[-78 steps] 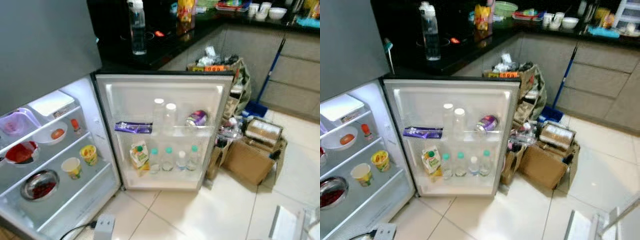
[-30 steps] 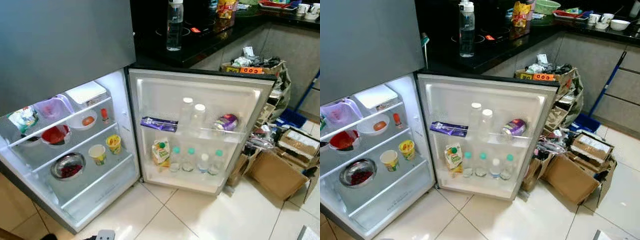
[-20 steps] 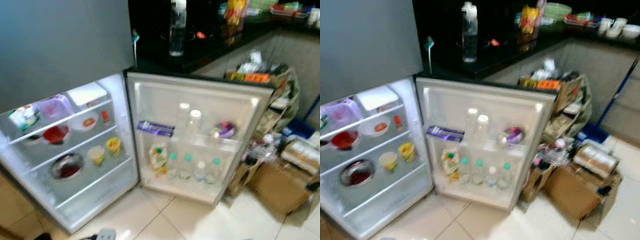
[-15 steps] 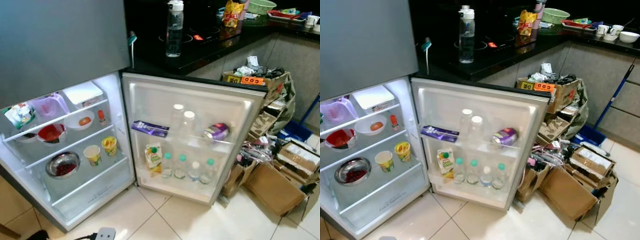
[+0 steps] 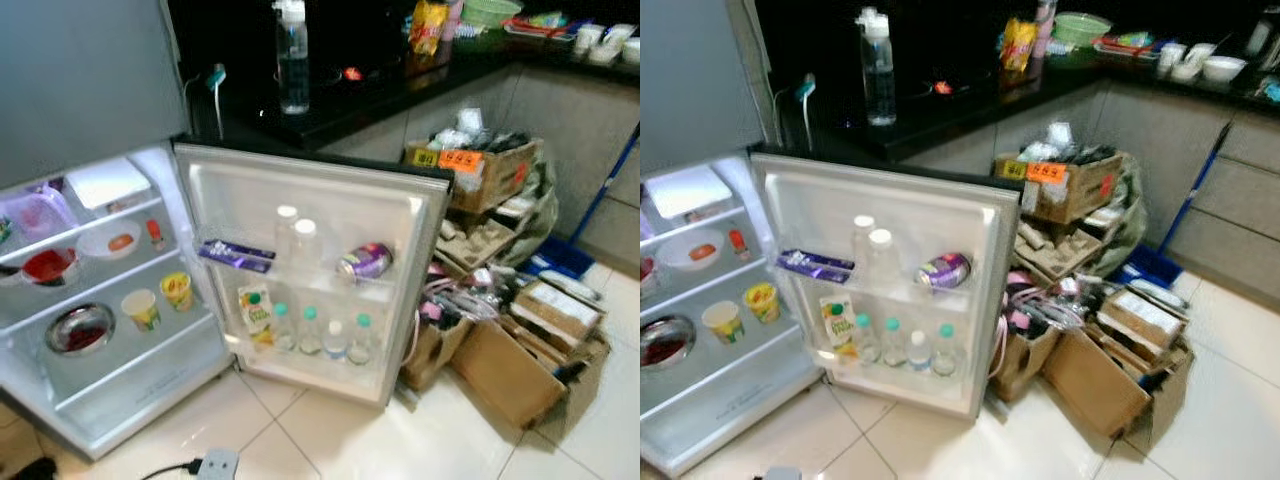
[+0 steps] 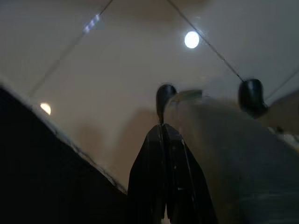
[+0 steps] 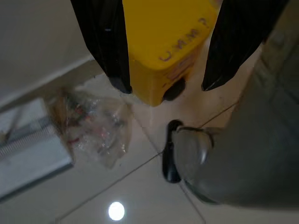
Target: Restocking fridge
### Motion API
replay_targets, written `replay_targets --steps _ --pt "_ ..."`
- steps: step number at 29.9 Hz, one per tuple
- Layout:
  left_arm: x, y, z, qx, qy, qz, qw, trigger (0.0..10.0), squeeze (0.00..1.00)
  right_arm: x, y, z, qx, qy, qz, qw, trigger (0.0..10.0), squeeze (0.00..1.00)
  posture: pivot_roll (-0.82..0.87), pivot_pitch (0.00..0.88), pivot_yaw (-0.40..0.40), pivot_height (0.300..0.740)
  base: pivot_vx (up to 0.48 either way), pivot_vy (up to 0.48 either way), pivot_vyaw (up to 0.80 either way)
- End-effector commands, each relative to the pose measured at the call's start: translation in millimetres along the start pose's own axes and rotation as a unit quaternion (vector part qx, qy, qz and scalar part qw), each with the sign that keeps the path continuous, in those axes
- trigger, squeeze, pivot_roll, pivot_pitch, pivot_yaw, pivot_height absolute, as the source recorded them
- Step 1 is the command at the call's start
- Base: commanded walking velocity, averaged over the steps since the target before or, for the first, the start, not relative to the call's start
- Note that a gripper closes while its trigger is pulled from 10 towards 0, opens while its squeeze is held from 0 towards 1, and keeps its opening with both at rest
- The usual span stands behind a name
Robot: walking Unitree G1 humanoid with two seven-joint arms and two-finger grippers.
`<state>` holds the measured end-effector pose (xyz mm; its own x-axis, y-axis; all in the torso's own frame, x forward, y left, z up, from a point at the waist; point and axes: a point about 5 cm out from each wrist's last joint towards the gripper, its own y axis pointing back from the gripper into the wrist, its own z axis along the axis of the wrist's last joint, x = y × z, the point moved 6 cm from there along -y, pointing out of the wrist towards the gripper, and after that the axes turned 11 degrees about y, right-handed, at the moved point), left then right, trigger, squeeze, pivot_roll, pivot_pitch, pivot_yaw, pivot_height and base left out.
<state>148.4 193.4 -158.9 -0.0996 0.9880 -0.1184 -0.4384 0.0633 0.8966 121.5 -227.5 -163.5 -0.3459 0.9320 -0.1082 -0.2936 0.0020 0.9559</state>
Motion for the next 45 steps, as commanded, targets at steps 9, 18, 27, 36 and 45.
replay_targets --steps 9,18,27,36,45 --pt "0.1 -0.1 -2 0.005 0.005 0.002 1.0 10.0 0.0 -9.6 1.2 6 -0.016 -0.015 -0.016 1.0 10.0 0.0 -0.1 0.0 0.009 0.74 0.0 -0.116 0.69" --pt "-2.8 -0.7 0 0.004 0.003 -0.006 1.0 10.0 0.0 -20.0 2.9 8 -0.025 -0.035 -0.036 0.998 10.0 0.0 -0.1 0.0 0.009 0.74 0.0 0.0 0.0" --pt "-4.8 -0.7 -3 0.011 -0.007 -0.01 1.0 10.0 0.0 -88.6 21.1 71 -0.131 -0.118 -0.137 0.975 10.0 0.0 -0.1 0.0 0.01 0.74 0.0 -0.315 0.0" --pt "-4.5 -0.5 -5 0.01 0.002 -0.007 1.0 10.0 0.0 -145.1 74.7 191 -0.323 -0.117 -0.17 0.924 10.0 0.0 -0.1 0.0 0.006 0.74 0.0 0.0 0.0" --pt "-5.6 -0.5 -6 0.011 0.002 -0.01 1.0 10.0 0.0 -170.6 133.5 266 -0.456 -0.107 -0.181 0.865 10.0 0.0 -0.09 0.0 0.003 0.74 0.0 0.0 0.09"
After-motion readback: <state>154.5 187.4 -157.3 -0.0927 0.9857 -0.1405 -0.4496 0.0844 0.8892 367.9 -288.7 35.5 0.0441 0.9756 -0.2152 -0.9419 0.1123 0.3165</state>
